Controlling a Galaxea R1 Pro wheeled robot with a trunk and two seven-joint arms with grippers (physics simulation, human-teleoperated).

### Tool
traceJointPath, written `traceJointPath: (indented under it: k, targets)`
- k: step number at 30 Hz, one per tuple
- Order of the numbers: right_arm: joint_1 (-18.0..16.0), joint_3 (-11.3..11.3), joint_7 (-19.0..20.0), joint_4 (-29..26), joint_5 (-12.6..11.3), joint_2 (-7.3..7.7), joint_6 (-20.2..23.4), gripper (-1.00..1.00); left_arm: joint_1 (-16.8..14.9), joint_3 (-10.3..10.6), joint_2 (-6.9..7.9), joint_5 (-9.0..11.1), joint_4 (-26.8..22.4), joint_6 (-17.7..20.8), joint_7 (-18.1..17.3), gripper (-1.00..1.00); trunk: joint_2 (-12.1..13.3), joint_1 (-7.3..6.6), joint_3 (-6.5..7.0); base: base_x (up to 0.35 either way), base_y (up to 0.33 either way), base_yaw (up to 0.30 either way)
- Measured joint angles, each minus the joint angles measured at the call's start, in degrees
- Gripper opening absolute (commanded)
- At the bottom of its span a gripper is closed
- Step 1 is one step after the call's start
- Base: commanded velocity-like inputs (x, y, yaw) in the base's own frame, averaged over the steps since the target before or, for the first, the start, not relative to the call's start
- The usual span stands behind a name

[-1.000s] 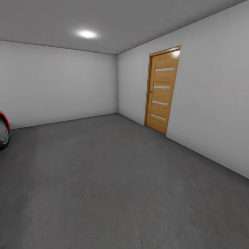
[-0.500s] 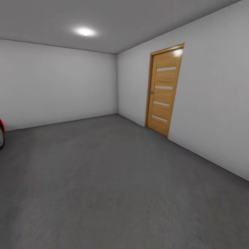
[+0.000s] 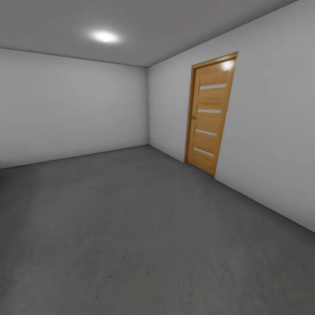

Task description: Move the two storage containers from the living room to the garage. In the garage, place one container on the floor and stack the other container on top of it (either order is fine).

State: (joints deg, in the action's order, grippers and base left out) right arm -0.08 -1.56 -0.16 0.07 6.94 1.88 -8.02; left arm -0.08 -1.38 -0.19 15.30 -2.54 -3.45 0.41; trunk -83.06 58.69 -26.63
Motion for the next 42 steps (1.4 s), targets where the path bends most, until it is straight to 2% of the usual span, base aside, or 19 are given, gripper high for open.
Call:
traceJointPath:
  k: [2, 9, 42]
  targets:
    - [0.00, 0.01, 0.00, 0.01, 1.00, -0.13, 0.01, 1.00, 0.00, 0.00, 0.02, 0.00, 0.00, -0.01, -0.01, 1.00, 0.00, 0.00, 0.00, 0.331, 0.000, 0.000]
    - [0.00, 0.09, 0.00, 0.08, 1.53, -0.04, -0.02, 1.00, 0.00, 0.04, 0.03, 0.00, 0.00, -0.01, -0.01, 1.00, 0.00, 0.00, 0.00, 0.331, 0.000, 0.000]
    - [0.00, 0.19, 0.00, 0.03, 1.60, 0.15, -0.25, 1.00, 0.00, 0.17, 0.01, -0.57, 0.00, 0.04, -0.01, 1.00, 0.00, 0.00, 0.00, 0.331, 0.000, 0.000]
